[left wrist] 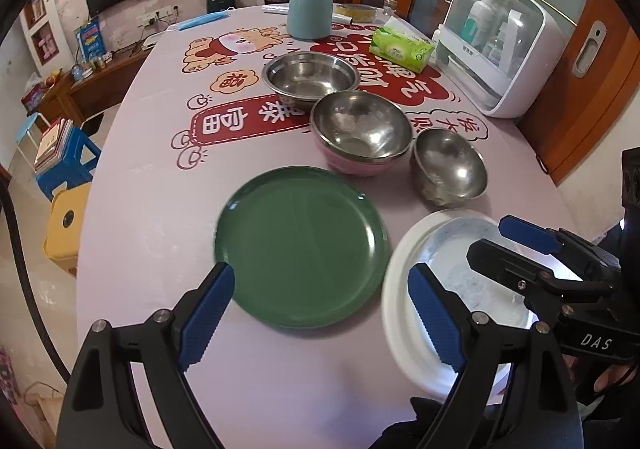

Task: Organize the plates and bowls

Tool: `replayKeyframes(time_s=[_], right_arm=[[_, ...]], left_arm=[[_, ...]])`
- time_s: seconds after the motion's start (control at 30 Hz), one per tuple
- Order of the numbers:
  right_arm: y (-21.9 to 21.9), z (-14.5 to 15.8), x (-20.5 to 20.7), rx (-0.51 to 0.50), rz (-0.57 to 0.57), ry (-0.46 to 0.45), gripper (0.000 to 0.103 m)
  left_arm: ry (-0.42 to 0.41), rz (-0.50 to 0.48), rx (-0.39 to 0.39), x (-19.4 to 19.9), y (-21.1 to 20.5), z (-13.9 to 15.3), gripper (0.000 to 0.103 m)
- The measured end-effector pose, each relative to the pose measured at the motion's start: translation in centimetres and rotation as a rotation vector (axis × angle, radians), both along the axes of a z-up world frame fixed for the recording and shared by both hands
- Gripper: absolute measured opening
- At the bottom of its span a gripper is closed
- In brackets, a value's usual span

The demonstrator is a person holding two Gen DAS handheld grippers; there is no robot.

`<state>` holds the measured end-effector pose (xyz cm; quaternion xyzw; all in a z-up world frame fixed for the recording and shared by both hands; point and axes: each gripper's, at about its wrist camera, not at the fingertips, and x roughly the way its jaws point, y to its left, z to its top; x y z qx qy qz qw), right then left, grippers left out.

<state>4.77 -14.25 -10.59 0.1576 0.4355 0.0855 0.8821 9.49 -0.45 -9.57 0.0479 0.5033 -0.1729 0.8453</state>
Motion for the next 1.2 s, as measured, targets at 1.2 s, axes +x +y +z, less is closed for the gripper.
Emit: replayKeyframes(time_s=[1.2], right_arm=[[5.6,-6.0,2.9,0.074,-0.410,0.042,0.076]], left_arm=[[0.268,-0.123,-0.038,9.2,8.5,-8.8,0.088]])
